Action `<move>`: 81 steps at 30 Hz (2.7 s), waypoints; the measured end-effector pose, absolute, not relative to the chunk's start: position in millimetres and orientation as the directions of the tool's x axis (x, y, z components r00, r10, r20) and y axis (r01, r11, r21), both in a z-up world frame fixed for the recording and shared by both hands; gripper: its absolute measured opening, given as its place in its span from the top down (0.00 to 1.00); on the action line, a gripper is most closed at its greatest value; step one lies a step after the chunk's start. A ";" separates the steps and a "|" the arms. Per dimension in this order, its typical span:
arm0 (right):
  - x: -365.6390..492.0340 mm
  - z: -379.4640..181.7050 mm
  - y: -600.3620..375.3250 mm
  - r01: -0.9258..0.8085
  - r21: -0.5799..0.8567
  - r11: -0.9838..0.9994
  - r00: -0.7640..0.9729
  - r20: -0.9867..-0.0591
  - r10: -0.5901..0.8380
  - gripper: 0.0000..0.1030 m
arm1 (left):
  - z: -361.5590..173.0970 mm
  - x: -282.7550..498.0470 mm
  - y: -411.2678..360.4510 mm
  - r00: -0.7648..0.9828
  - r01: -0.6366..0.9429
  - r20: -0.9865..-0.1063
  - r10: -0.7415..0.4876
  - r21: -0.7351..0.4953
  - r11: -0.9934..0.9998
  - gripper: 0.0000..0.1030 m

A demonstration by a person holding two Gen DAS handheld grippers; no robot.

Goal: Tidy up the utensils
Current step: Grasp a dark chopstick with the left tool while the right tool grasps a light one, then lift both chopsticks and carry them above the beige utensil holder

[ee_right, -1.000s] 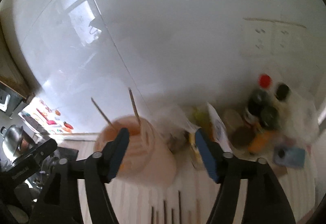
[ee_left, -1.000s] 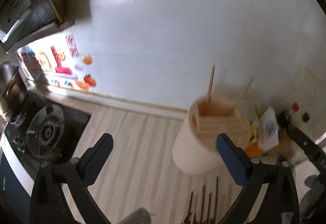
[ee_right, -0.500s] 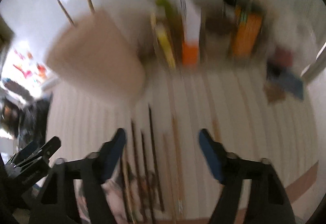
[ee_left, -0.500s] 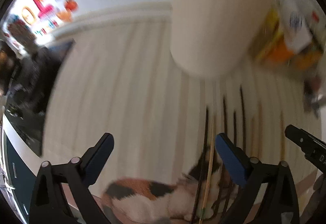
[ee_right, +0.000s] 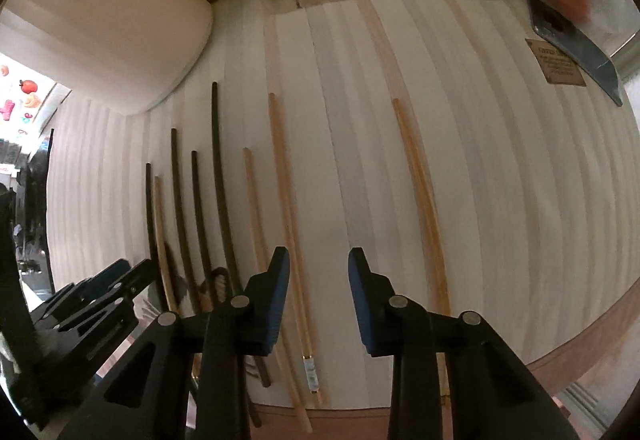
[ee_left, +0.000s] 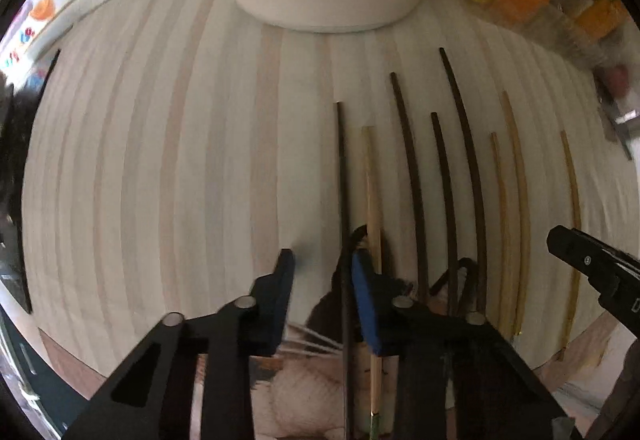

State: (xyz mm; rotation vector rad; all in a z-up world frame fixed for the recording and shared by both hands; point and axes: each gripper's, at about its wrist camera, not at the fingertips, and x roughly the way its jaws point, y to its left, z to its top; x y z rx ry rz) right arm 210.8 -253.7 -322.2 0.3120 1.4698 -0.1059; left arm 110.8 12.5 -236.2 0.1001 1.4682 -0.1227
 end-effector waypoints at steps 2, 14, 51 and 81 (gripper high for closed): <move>209.8 -324.6 -254.4 0.255 0.150 0.955 0.101 -0.987 0.128 0.69 | -234.2 108.5 8.9 0.114 0.157 -0.993 -0.029 -0.011 0.987 0.96; 230.2 -352.2 -242.1 0.205 0.092 0.975 0.064 -0.995 0.080 0.93 | -225.0 114.6 60.5 0.083 0.077 -0.995 -0.052 -0.045 0.996 0.97; 208.8 -380.4 -230.7 0.109 -0.031 0.994 -0.084 -0.996 -0.021 0.92 | -224.6 102.9 91.8 0.026 0.061 -0.999 -0.024 -0.022 0.998 0.96; 217.5 -269.2 -227.3 0.090 0.166 0.982 0.213 -0.966 0.144 0.93 | -80.8 91.9 83.4 0.355 0.083 -0.929 -0.100 -0.075 0.994 0.98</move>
